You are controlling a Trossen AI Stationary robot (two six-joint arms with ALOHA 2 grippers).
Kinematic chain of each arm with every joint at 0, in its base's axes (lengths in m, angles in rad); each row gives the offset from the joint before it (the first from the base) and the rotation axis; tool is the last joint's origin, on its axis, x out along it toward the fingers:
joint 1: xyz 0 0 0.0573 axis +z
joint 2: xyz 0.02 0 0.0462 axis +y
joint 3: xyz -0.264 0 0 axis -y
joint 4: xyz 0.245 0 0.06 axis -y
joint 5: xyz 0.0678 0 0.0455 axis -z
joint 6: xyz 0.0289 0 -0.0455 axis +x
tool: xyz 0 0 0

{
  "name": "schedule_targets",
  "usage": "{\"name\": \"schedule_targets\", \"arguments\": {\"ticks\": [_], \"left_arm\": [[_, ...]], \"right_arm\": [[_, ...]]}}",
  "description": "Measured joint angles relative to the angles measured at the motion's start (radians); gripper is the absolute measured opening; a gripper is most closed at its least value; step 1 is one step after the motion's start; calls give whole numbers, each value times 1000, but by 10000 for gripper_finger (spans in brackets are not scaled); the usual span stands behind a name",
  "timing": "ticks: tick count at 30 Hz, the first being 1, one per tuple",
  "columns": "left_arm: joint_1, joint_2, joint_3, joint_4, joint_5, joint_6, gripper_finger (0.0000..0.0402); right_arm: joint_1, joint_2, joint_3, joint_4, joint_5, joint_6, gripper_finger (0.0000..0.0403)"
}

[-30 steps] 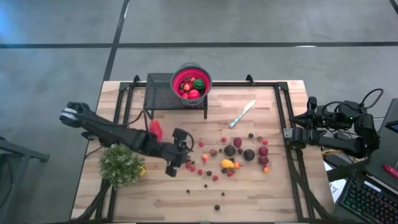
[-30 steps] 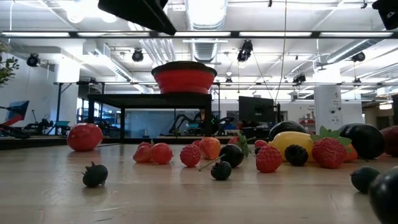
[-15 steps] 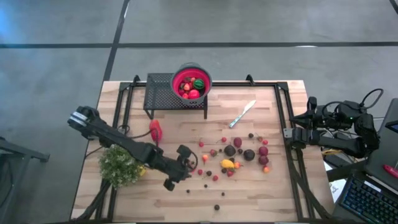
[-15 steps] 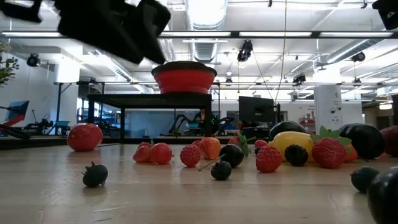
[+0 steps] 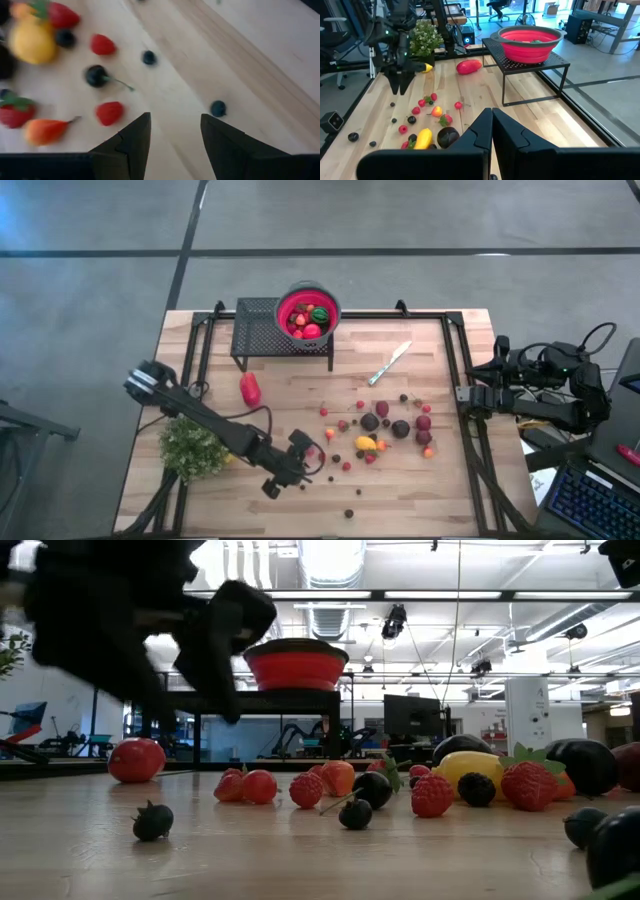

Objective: Pick & Place Fruit
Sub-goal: Put the blueberry into the red gray strainer bowl on the shelf

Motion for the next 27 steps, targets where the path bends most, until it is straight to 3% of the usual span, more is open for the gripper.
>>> {"name": "schedule_targets", "arguments": {"ticks": [10,18,27], "left_arm": [[-8,119,58,8,125,1,177],[-10,185,98,15,161,0,174],[-10,198,101,10,182,-27,126]], "right_arm": [[0,0,0,0,0,-1,8],[0,0,0,0,0,0,8],[0,0,0,0,0,0,8]]}}
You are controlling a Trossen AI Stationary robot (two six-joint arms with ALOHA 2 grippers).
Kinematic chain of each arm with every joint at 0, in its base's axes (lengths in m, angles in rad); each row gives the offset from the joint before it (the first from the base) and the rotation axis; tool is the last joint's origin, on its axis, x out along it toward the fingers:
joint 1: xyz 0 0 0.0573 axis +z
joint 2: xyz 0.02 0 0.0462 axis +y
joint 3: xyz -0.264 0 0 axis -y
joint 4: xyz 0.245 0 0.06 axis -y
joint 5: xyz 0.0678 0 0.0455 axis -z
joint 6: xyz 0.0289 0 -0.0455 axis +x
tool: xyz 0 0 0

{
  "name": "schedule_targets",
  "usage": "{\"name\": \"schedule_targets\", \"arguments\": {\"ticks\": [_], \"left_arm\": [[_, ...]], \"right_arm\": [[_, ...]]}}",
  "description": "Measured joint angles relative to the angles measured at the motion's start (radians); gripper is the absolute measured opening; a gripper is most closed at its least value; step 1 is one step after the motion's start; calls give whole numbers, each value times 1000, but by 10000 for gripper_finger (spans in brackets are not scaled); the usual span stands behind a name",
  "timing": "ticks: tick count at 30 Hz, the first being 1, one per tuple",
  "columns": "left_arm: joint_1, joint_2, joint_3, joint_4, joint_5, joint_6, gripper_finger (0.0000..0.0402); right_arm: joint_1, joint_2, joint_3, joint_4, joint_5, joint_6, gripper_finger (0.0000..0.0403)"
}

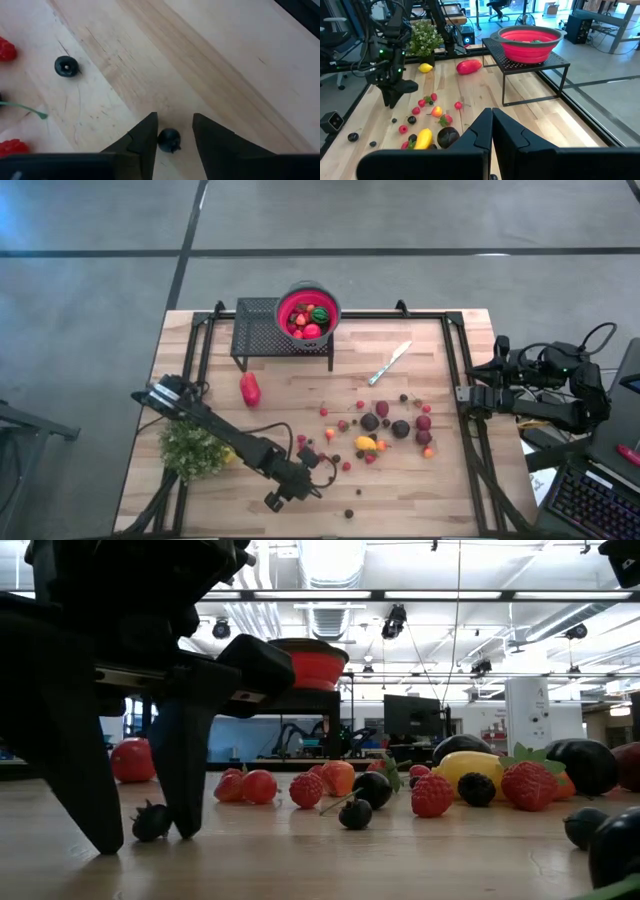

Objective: Pick & Place Fruit
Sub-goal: Put the blueberry into the red gray strainer bowl on the shelf

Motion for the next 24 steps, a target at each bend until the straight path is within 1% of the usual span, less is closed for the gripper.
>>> {"name": "schedule_targets", "arguments": {"ticks": [5,11,17,24], "left_arm": [[0,-2,0,-30,-1,-42,97],[1,-4,-20,-34,-2,-95,77],[3,-5,-22,-34,-2,-102,65],[7,-10,1,-48,-6,-103,63]], "right_arm": [[0,0,0,0,0,-1,8],[0,0,0,0,0,-2,8],[0,0,0,0,0,0,8],[0,0,0,0,0,-1,8]]}}
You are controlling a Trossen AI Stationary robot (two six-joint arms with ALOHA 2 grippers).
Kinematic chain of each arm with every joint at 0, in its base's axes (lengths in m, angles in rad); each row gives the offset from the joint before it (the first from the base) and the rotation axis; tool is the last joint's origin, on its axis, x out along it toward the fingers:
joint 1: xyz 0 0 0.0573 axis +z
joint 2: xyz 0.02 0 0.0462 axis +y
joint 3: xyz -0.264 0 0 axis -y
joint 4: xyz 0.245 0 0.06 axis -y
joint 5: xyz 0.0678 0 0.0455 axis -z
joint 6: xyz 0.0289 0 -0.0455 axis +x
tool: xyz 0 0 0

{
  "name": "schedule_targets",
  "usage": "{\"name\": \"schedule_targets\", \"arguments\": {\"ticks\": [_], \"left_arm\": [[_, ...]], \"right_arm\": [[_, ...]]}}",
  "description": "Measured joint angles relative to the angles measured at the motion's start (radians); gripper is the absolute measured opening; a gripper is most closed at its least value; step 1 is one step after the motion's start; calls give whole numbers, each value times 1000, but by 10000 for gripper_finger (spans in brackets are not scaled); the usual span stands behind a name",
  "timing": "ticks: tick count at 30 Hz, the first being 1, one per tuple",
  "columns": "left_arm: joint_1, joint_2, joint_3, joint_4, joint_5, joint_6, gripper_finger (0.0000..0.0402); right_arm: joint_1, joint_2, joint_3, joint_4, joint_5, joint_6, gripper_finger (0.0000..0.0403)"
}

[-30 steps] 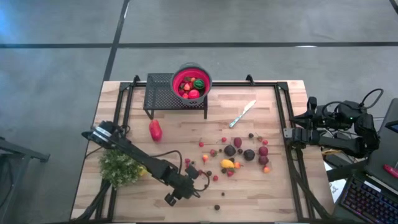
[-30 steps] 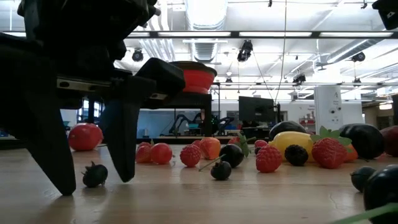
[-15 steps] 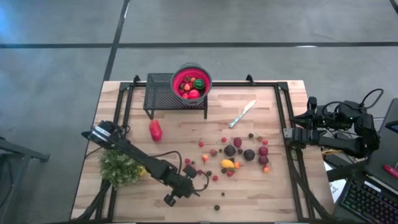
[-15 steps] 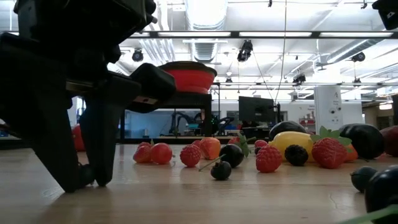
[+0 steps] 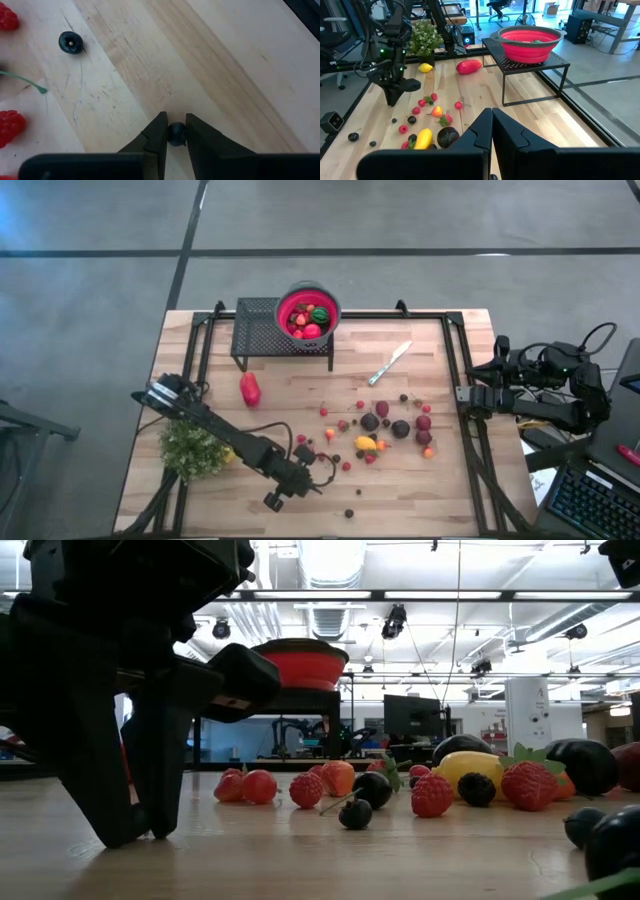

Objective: Pick & Place Fruit
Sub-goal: Put the blueberry into the red gray strainer bowl on the shelf

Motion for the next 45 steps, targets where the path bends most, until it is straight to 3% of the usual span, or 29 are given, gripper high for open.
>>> {"name": "schedule_targets", "arguments": {"ticks": [7,12,21,32,41,45], "left_arm": [[18,-4,46,-4,-25,-7,62],[46,-56,74,-39,-99,-63,62],[143,-255,129,-72,-358,-63,62],[332,-499,129,-38,-681,65,62],[632,-536,127,-44,-695,48,62],[757,-529,127,-77,-655,-13,62]], "right_arm": [[0,0,0,0,0,2,8],[0,0,0,0,0,2,8],[0,0,0,0,0,2,8],[0,0,0,0,0,0,8],[0,0,0,0,0,0,8],[0,0,0,0,0,0,8]]}}
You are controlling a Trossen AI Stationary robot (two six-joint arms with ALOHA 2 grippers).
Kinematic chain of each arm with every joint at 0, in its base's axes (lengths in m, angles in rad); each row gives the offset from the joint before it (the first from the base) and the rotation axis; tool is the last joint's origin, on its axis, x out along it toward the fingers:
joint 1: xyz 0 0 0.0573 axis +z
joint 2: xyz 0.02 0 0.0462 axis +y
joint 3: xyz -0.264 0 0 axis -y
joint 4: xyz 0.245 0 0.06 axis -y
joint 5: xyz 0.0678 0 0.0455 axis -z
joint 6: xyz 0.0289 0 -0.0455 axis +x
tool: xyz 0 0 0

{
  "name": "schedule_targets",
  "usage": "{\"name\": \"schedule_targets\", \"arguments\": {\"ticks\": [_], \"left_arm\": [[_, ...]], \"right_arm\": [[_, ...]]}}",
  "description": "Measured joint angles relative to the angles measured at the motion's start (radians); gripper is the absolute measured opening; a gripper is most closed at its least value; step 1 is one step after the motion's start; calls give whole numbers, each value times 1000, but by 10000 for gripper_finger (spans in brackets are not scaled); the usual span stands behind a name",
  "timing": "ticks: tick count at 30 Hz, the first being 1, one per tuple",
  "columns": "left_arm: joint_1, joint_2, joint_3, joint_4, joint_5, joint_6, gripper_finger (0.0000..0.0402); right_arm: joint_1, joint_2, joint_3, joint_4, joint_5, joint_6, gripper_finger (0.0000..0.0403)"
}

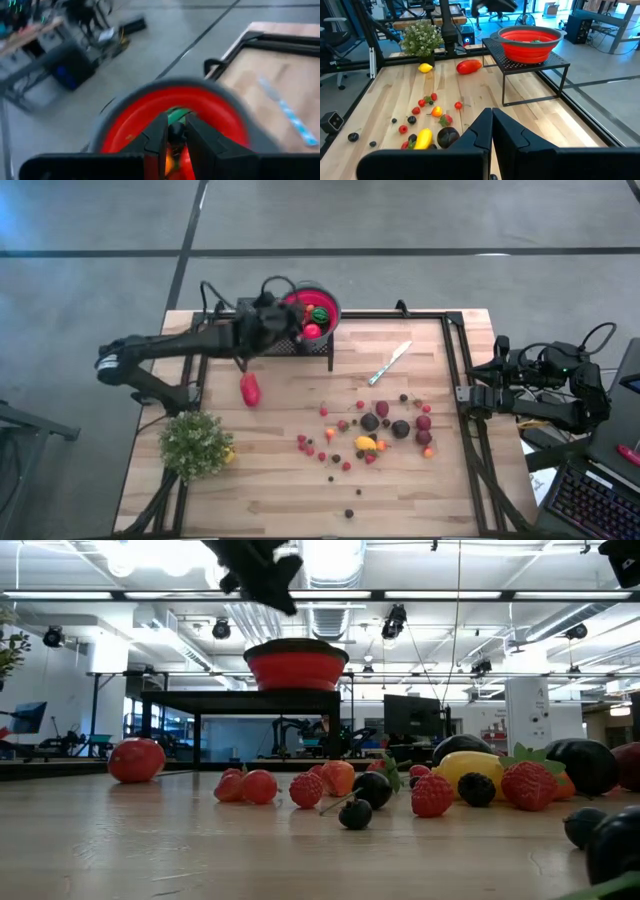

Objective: Pick & Place Fruit
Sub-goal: Put the blueberry into the red gray strainer bowl on the shelf

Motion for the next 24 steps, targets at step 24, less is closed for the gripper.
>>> {"name": "schedule_targets", "arguments": {"ticks": [24], "left_arm": [[172,2,-2,-127,135,-167,67]], "right_arm": [[0,0,0,0,0,-1,8]]}}
